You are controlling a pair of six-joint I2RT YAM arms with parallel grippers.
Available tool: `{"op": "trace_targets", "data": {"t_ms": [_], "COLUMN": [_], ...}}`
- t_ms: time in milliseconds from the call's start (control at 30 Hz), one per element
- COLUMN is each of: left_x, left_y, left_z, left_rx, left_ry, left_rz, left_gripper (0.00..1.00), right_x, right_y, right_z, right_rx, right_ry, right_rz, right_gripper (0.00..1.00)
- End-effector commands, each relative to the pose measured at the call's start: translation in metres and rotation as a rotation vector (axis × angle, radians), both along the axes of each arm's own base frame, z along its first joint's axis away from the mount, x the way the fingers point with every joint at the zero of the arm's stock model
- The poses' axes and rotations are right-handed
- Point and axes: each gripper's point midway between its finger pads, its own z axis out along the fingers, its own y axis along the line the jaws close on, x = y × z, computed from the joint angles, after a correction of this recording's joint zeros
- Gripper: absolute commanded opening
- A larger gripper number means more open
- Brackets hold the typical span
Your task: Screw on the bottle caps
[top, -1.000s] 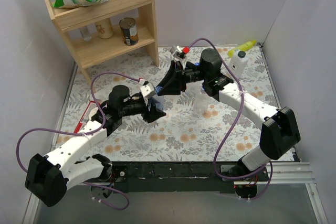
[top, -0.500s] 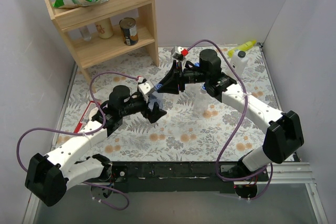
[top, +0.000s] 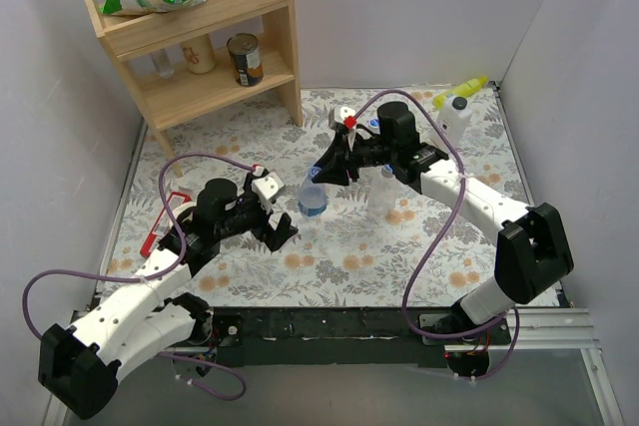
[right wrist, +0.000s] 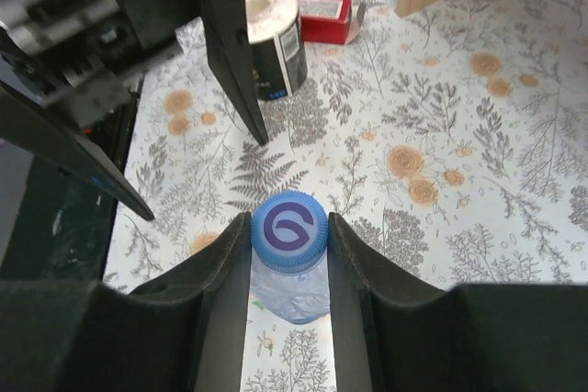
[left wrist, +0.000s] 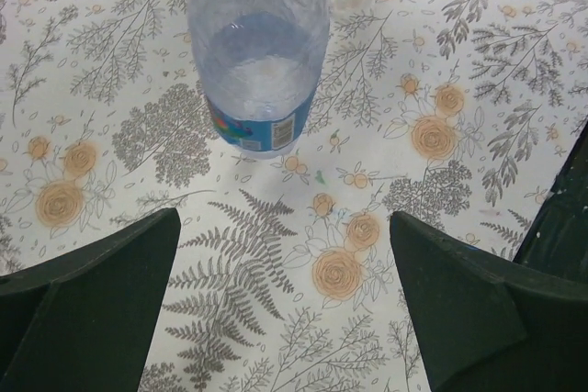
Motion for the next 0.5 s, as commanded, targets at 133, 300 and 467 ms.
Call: {"op": "trace_targets", "data": {"t_ms": [133, 300, 467], "left_x": [0.001, 0.001, 0.001], "left_y": [0.025, 0.026, 0.025], "left_z": [-0.010, -0.012, -0.014], "left_rx": [0.085, 0.090, 0.095], "left_ry": [0.037, 0.052, 0.062], "left_rz": [0.093, 0.092, 0.088], "left_gripper": [0.98, 0.98, 0.98], "right_x": [0.009, 0.009, 0.006], "right_y": [0.002, 0.002, 0.000], "right_z": [-0.045, -0.061, -0.067], "right_rx": [-0.024, -0.027, -0.028], "right_ry": [-0.106, -0.097, -0.092], "right_rz": [0.034, 0.035, 0.036], "right_gripper": [0.15, 0.20, 0.25]}}
